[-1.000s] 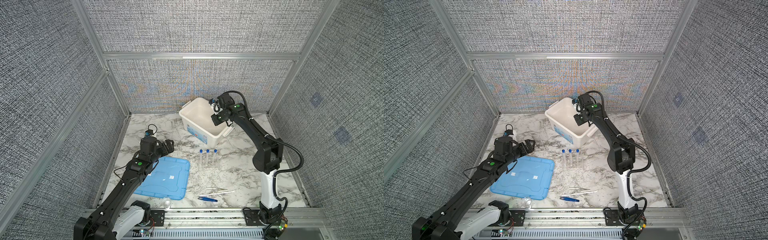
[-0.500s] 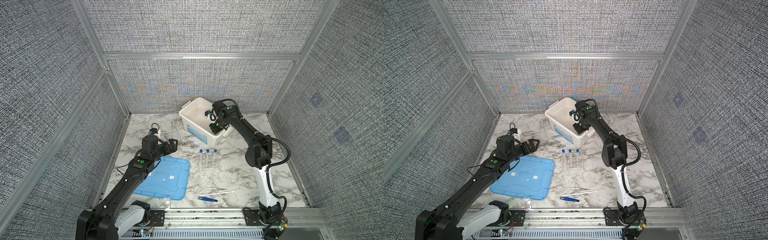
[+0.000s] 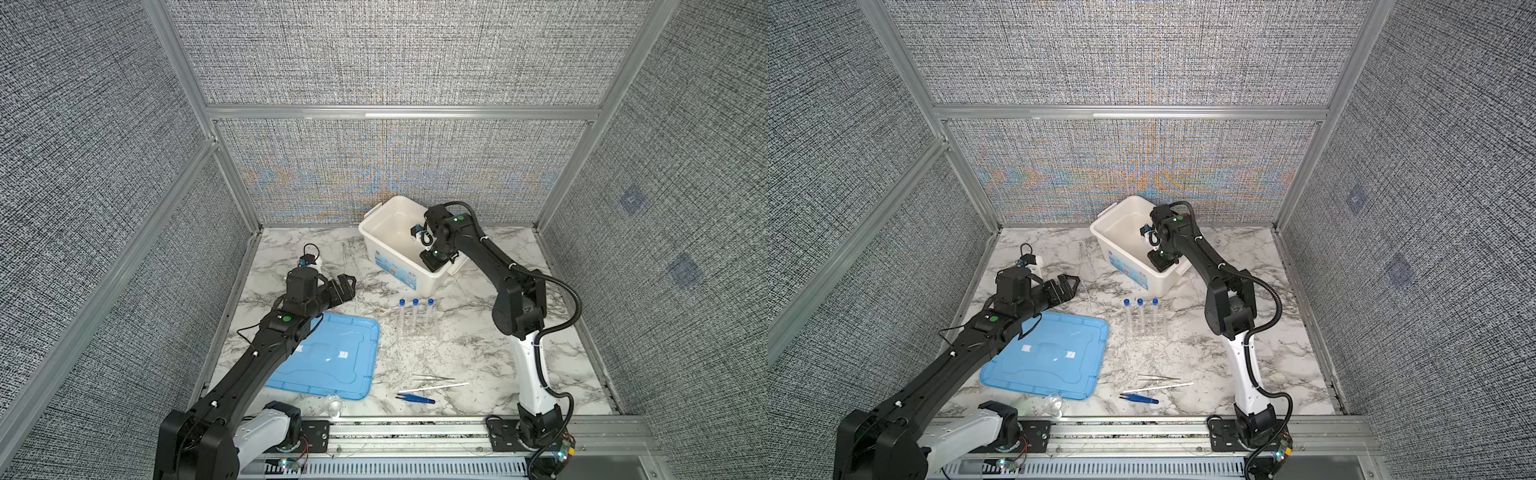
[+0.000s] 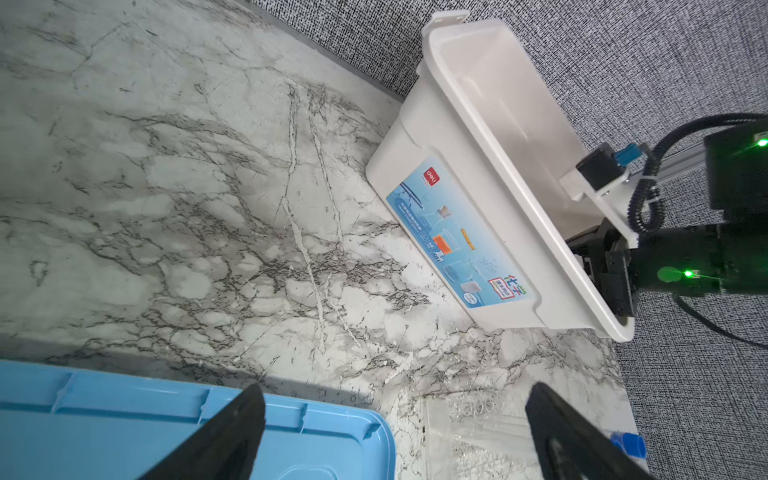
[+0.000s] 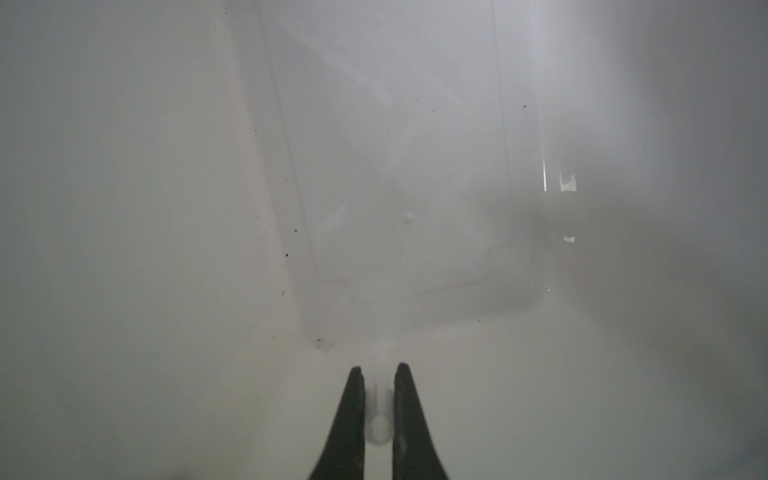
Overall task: Organize the chemistry lab equipment
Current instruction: 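Lower the funnel into the white bin and open the right gripper, then move the left gripper toward the white bin while the right gripper hovers above it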
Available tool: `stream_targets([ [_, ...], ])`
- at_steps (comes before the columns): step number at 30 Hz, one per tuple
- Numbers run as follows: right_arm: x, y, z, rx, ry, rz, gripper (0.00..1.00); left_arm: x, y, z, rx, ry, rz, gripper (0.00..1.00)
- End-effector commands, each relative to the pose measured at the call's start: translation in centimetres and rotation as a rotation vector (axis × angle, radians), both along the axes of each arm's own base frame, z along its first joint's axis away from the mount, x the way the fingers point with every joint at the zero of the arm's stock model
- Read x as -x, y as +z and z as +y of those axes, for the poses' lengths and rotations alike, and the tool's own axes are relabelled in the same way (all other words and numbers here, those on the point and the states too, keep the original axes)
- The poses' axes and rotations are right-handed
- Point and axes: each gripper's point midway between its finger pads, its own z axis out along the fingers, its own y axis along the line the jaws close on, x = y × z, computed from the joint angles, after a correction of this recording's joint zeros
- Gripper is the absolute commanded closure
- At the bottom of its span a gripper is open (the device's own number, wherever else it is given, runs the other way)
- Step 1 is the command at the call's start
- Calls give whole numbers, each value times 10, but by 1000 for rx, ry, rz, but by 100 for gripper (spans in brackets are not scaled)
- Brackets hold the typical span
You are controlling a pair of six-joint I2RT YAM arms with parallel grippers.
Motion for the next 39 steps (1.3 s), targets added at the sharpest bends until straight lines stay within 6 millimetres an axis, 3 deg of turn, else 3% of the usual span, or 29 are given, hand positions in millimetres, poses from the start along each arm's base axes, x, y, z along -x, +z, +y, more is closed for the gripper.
stream_targets([
  [1,1,-1,0,-15,-32,8,84,-5,2,8,-4,57,-12,1],
  [4,0,9,0,-32,-42,-24,80,-14,4,11,-16,82,-28,1],
  [8,0,25,5,-75,-51,-42,75,-31,18,-2,-18,37,-46,1],
  [11,-2,41,5,-93,-65,-76,71,-53,31,-18,3,-11,-107,1],
  [16,-4,81,6,-145,-96,-150,66,-92,35,-33,-21,-27,-83,1],
  [20,-3,107,21,-263,-85,-186,62,-115,22,-38,-58,-34,-66,1],
  [25,6,127,49,-416,-37,-172,51,-151,-1,-46,-182,-48,56,1],
  [30,13,133,41,-392,-42,-191,45,-177,-13,-44,-252,-12,98,1],
  [34,20,132,39,-399,-51,-175,42,-195,-43,-47,-292,-11,164,2],
  [37,24,134,38,-406,-51,-175,41,-199,-58,-55,-281,-33,244,5],
  [39,28,137,39,-415,-43,-174,41,-198,-59,-60,-273,-52,269,12],
])
